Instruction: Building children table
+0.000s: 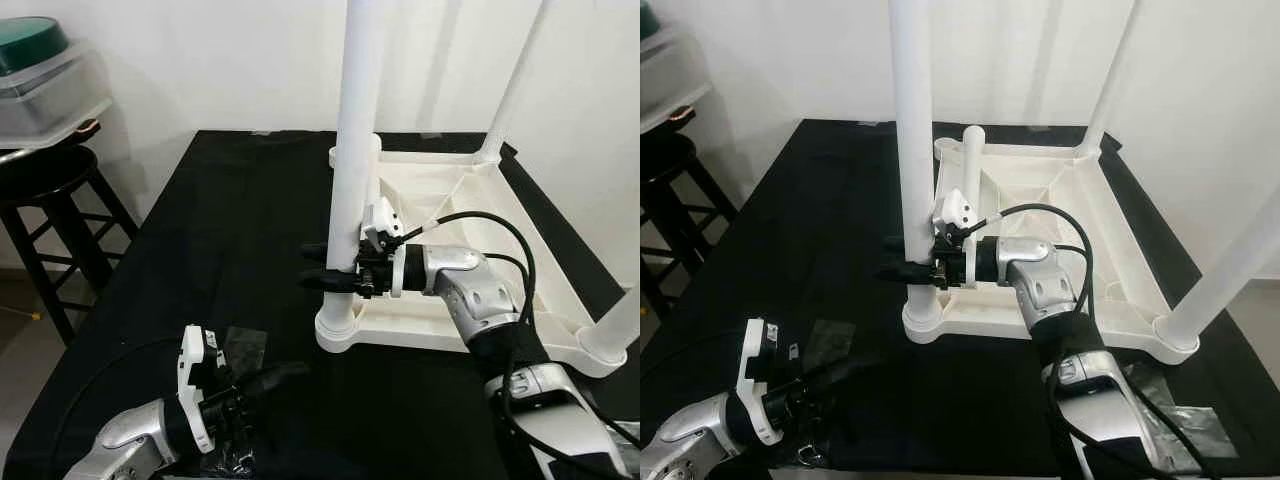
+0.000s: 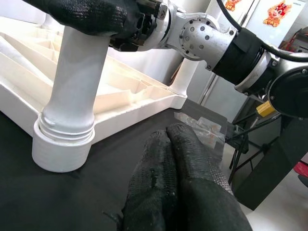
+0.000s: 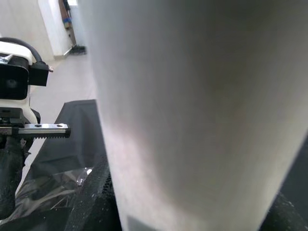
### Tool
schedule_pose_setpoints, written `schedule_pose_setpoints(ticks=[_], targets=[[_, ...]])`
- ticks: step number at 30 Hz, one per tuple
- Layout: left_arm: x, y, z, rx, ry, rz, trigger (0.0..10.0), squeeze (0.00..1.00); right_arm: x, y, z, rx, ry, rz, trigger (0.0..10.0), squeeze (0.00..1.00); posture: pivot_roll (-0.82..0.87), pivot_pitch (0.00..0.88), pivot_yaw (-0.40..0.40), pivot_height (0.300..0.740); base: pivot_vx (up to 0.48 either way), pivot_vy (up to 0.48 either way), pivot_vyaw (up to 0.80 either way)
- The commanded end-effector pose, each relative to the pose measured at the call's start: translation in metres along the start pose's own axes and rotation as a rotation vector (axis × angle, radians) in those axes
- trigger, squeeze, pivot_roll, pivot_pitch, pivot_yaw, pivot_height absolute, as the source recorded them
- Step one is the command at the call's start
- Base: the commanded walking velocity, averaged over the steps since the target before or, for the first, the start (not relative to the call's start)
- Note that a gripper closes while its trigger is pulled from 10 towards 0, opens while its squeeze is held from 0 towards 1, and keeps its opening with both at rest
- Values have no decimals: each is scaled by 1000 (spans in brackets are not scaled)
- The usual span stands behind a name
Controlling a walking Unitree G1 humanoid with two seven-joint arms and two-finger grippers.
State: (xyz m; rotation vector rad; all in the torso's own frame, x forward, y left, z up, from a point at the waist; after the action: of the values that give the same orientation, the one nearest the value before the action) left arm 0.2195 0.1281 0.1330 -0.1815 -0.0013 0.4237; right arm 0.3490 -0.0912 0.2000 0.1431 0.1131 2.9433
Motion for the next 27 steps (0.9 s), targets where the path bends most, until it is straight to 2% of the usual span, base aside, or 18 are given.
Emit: schedule_pose_setpoints(ticks=[1,3,4,5,6,7,8,9,11,13,16,17,20,21,22,24,25,27], targets=[[-1,0,0,9,-9,0,10000,0,5,-3,-4,3,4,28,0,0,-14,53,-8,740,0,0,0],[-1,1,1,8,-9,0,10000,0,7,-6,-13,-37,-9,-189,0,0,-23,62,-18,740,0,0,0],[-1,1,1,8,-9,0,10000,0,7,-6,-13,-37,-9,-189,0,0,-23,62,-18,740,0,0,0],[0,2,1,8,-9,0,10000,0,-1,-10,-29,-81,-82,-490,0,0,-32,62,-24,740,0,0,0],[0,2,1,8,-9,0,10000,0,-1,-10,-29,-81,-82,-490,0,0,-32,62,-24,740,0,0,0],[1,3,3,6,-9,1,10000,0,3,-10,-53,-15,-70,-726,0,0,-36,70,-15,740,0,0,0],[1,3,3,6,-9,1,10000,0,3,-10,-53,-15,-70,-726,0,0,-36,70,-15,740,0,0,0],[1,3,3,4,-8,0,10000,0,16,-16,-68,1,-78,-796,0,0,-31,81,-9,740,0,0,0],[2,4,3,5,-7,3,10000,0,18,-20,-70,6,-76,-807,0,0,-50,61,18,740,0,0,0],[3,3,2,7,-3,-3,10000,0,17,-26,-68,16,-74,-732,0,0,-39,61,1,740,0,0,0],[4,2,2,4,-3,-2,10000,0,15,-27,-67,23,-82,-711,0,0,-46,55,-5,740,0,0,0],[4,3,2,-1,-6,10,10000,0,11,-26,-66,13,-95,-709,7255,0,-38,56,-8,740,0,0,0],[4,3,2,-2,-8,13,10000,0,10,-26,-65,10,-97,-709,7255,0,-38,56,-8,740,0,0,0],[4,3,2,3,-11,13,10000,0,9,-27,-58,-32,-121,-652,10000,1000,-30,52,-7,740,0,0,0],[4,3,2,3,-11,13,10000,0,9,-27,-58,-32,-121,-652,10000,1000,-30,52,-7,740,0,0,0],[4,3,2,6,-12,9,10000,0,16,-31,-45,-82,-141,-530,10000,1000,-33,51,-5,740,0,0,0],[4,3,2,6,-12,9,10000,0,16,-31,-45,-82,-141,-530,10000,1000,-33,51,-5,740,0,0,0],[4,2,2,5,-11,7,10000,0,22,-33,-26,-123,-113,-426,10000,1000,-31,49,-5,740,0,0,0]])
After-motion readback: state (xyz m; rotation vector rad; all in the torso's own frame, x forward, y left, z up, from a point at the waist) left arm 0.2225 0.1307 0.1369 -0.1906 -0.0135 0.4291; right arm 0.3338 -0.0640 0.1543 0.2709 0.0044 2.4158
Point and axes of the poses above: a point about 5 cm out from each wrist's last joint towards the gripper, its own y axis pointing back from the gripper into the wrist, its own z axis along the axis of the wrist's last joint, x = y × z, the point moved 2 cm from there along -y, pointing out of the wrist towards the gripper, and after that the axes turned 11 degrees about -y, right-handed, at the moved point
